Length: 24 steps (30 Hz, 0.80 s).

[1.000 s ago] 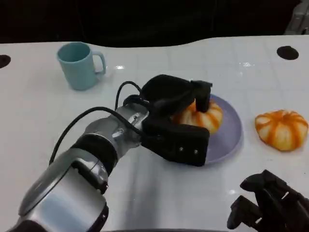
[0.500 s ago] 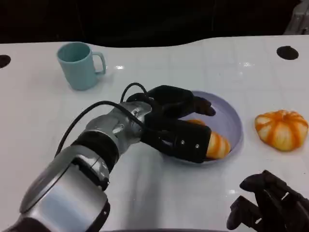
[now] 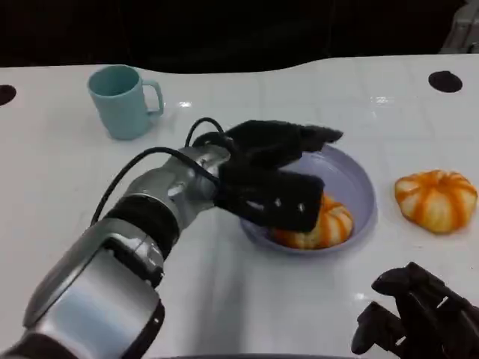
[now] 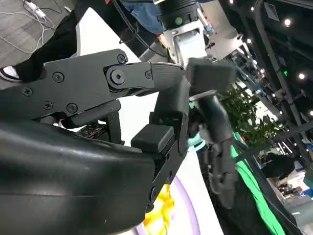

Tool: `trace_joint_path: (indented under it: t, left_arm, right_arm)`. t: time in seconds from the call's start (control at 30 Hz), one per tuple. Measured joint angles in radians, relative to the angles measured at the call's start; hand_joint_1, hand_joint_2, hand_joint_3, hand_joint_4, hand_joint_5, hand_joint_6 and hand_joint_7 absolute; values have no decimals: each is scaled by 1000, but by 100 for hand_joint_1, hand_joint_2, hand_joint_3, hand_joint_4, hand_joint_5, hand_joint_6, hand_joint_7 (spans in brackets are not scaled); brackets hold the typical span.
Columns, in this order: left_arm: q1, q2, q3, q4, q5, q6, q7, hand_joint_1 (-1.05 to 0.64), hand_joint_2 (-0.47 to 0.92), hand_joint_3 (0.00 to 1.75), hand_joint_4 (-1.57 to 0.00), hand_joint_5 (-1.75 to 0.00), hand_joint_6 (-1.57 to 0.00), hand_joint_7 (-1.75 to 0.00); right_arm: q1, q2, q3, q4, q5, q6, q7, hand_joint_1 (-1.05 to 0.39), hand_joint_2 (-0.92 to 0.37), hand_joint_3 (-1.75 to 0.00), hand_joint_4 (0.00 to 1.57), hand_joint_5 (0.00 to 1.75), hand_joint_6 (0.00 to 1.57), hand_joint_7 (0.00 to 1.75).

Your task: Grasp the bread from the table and place it into the plate.

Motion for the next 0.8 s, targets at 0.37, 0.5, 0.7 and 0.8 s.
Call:
trace_joint_path:
  t: [0.37, 0.5, 0.7, 0.8]
  left_arm:
    - [136, 48, 291, -87, -380, -59, -317, -85, 92, 50, -33, -22, -30, -11]
    - [238, 45, 381, -168, -511, -43, -405, -76, 92, 40, -38, -69, -50, -16]
    - [415, -16, 533, -425, -818, 216, -532, -68, 92, 32, -45, -128, -56, -65]
    - [527, -36, 569, -613, -938, 419, -536, -66, 92, 39, -45, -158, -45, -116]
  right_arm:
    - [0, 0, -1, 0, 4, 0, 0, -54, -92, -24, 59, 153, 71, 92]
    - [-3, -1, -2, 1, 4, 1, 0, -55, -92, -25, 59, 154, 70, 94]
    - [-7, -5, -2, 1, 1, -1, 1, -55, -92, -25, 60, 155, 71, 96]
    - [-7, -5, -1, 1, -2, -2, 1, -55, -92, -25, 60, 155, 71, 96]
